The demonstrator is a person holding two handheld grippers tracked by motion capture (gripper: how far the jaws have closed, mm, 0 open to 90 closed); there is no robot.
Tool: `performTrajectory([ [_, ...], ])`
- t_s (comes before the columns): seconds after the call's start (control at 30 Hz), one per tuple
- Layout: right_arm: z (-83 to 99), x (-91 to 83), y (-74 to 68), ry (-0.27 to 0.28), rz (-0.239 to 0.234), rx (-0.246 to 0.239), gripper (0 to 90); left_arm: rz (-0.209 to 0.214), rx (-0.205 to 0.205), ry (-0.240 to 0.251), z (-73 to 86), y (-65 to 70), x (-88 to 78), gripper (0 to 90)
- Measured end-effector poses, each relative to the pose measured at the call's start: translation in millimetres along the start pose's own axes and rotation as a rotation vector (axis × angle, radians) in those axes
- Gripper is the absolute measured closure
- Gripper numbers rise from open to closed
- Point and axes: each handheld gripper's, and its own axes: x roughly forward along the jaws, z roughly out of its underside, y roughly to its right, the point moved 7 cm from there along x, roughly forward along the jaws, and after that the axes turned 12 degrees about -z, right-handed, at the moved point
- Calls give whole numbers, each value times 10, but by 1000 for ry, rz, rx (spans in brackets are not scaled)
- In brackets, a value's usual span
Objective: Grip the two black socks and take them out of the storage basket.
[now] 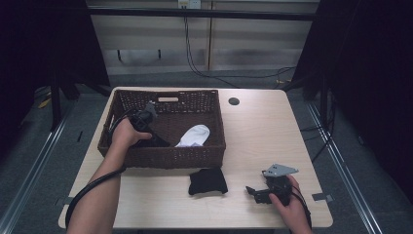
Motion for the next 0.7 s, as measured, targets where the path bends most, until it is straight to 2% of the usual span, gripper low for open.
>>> performTrajectory([
  [0.1, 2, -1, -3, -2, -1, 4, 120, -3, 23, -29, 17, 15, 23, 298],
  [0.27, 2, -1, -3, -2, 0, 4, 121, -31, 54, -39, 29, 38, 40, 445],
  [0.33, 2, -1, -3, -2, 0, 4, 120, -47, 51, -38, 29, 28, 41, 528],
  [0.5, 1, -1, -3, -1, -1, 5, 121, -29, 45, -26, 34, 33, 29, 764],
  [0.7, 2, -1, -3, -2, -1, 4, 121, 0, 7, -22, 69, 9, 8, 813],
])
